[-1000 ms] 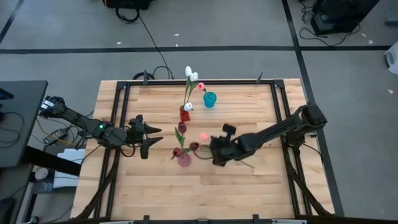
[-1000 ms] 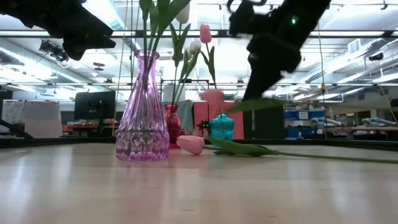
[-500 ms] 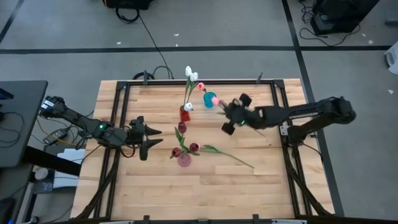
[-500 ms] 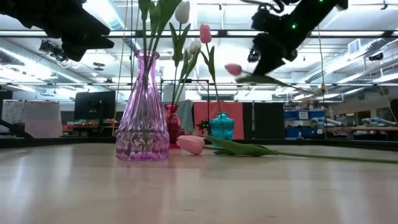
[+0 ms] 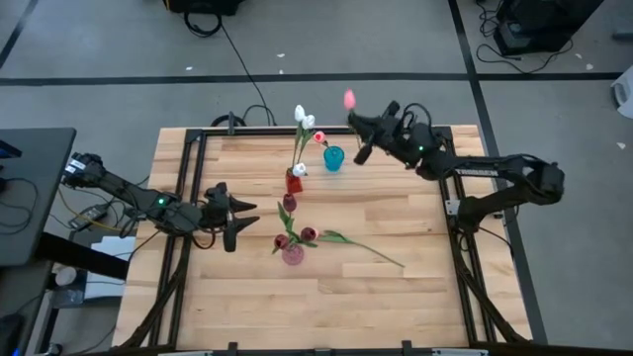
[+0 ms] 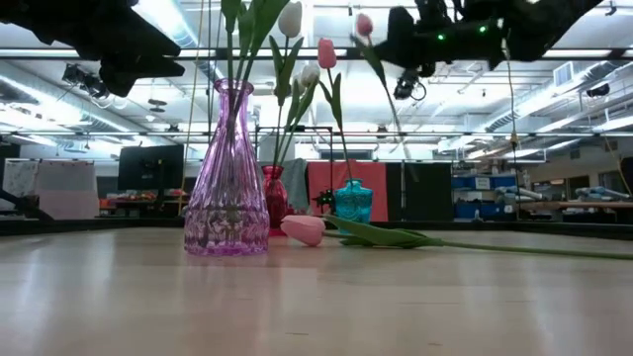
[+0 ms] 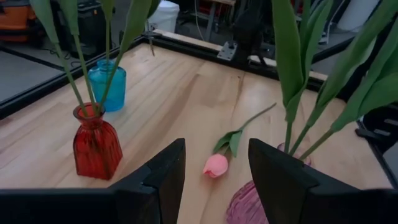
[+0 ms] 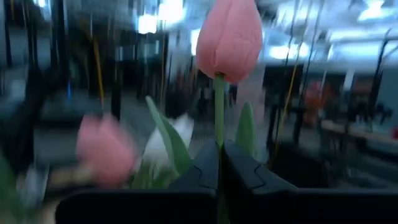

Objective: Sort flowers into vase by color
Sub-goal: Put the bottom pink tulip into the blue flower vase

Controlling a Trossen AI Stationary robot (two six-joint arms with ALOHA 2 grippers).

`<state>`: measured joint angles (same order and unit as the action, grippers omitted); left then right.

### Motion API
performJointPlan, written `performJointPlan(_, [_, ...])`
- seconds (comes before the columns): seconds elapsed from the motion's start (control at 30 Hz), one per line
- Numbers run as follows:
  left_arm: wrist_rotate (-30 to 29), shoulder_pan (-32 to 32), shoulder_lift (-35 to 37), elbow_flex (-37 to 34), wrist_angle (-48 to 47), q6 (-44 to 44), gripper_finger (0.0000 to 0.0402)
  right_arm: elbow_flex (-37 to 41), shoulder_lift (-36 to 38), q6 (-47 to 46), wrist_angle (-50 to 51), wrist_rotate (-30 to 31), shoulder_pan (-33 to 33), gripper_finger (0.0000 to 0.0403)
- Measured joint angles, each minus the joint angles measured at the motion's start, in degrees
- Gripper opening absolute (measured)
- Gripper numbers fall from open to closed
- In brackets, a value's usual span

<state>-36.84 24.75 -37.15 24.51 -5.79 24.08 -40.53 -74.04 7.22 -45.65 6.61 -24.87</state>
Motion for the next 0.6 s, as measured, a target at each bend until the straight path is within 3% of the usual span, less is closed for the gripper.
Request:
performJointPlan(0.23, [-1.75, 0.00, 0.02, 0.00, 0.91, 0.04, 0.0182, -0.74, -9.74, -7.42, -20.43, -4.76, -3.87, 0.0014])
performJointPlan(0.6, [-2.26, 0.00, 0.00, 0.00, -0.16, 1.71, 0.0182, -7.73, -20.34, -8.58, -28.58, -6.83, -5.21, 0.0014])
